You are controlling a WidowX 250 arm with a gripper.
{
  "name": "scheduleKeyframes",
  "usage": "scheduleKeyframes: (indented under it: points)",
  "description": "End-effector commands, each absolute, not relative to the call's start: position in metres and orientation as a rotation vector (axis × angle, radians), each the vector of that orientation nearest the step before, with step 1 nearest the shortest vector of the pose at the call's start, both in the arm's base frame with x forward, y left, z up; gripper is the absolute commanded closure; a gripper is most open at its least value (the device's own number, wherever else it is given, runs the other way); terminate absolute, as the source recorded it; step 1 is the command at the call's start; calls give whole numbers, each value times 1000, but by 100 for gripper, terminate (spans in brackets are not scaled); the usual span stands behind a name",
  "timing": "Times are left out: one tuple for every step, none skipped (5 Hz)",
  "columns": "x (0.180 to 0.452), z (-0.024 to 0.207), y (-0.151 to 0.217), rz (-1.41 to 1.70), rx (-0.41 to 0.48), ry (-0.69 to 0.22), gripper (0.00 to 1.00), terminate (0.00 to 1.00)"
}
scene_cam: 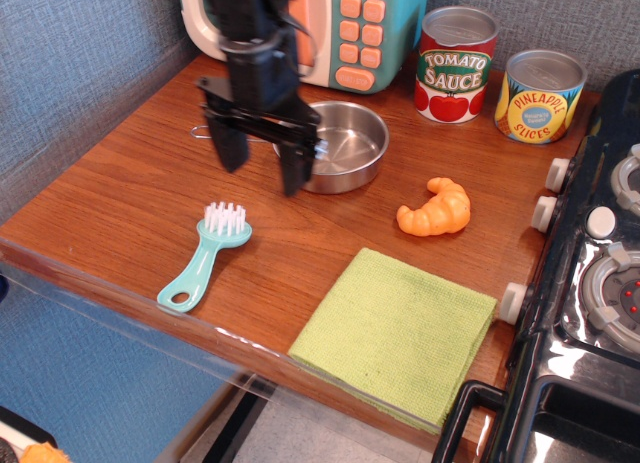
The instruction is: Place the croissant in front of the microwave.
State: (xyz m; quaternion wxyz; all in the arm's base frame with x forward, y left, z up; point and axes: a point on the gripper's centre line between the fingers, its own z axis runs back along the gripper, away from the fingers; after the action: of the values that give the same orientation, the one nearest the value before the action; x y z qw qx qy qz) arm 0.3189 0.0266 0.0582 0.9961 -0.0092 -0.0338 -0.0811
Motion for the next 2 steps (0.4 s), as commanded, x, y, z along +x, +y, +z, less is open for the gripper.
scheduleKeyframes:
  points:
    - [349,67,-43,-310,3,-120,0,0]
    - [367,68,-72,-364,-12,-139,0,0]
